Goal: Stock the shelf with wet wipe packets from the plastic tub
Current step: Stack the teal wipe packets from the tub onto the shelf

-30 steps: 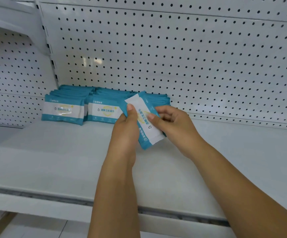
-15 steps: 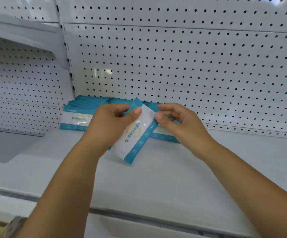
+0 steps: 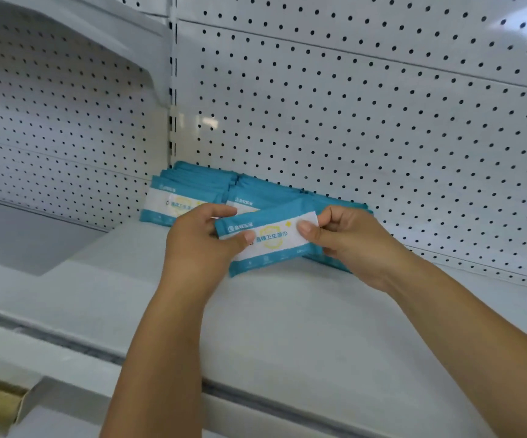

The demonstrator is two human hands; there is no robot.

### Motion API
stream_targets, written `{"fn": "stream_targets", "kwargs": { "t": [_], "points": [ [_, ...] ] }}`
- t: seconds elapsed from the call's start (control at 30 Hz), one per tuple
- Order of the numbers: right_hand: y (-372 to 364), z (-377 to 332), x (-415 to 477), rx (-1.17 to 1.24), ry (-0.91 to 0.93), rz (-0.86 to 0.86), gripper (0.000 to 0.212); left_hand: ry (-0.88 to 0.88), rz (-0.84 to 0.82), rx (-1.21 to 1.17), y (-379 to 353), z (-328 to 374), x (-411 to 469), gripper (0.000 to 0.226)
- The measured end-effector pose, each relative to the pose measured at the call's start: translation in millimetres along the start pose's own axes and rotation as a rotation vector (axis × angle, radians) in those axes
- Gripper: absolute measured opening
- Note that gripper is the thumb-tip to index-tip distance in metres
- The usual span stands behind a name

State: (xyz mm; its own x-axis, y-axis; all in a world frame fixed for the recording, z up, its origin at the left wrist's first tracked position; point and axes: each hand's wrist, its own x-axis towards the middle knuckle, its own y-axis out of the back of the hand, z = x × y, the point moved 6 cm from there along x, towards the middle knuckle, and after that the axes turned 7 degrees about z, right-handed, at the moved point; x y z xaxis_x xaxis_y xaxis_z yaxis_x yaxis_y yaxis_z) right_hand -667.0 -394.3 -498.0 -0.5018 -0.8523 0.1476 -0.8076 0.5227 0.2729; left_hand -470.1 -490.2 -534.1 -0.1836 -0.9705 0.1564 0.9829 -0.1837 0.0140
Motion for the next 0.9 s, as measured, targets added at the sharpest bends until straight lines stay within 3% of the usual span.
{"fn": "stream_targets", "kwargs": {
  "t": [0.13, 0.27, 0.37, 0.43, 0.53, 0.63, 0.73, 0.9],
  "points": [
    [0, -4, 5, -0.088, -0.007, -0.02, 0.033, 0.012, -0.006, -0.065, 4, -2, 3, 0.038],
    [-7, -4, 7, -0.186, -0.035, -0.111, 0.025, 0.058, -0.016, -0.181, 4, -5, 7, 0.04],
    [-10, -10, 9, -0.288, -0.017, -0.172, 0.04, 0.004, 0.006, -0.101, 4, -6, 10, 0.041],
    [-17, -14, 12, -0.406, 0.032, -0.199, 0.049, -0.034, 0.024, -0.053, 2, -6, 13, 0.041],
    [-31, -18, 19, -0.656, 0.205, -0.205, 0.034, -0.074, 0.045, 0.007, 2, -8, 14, 0.043],
    [-36, -19, 28, -0.715, 0.323, -0.12, 0.023, -0.136, 0.111, 0.259, 12, -7, 16, 0.046],
    [-39, -14, 38, -0.826, 0.364, 0.014, 0.035, -0.114, 0.149, 0.745, 20, -11, 17, 0.063],
    [-51, -19, 42, -1.091, 0.573, 0.111, 0.041, -0.03, 0.029, 0.934, 16, -21, 16, 0.067]
  ]
}}
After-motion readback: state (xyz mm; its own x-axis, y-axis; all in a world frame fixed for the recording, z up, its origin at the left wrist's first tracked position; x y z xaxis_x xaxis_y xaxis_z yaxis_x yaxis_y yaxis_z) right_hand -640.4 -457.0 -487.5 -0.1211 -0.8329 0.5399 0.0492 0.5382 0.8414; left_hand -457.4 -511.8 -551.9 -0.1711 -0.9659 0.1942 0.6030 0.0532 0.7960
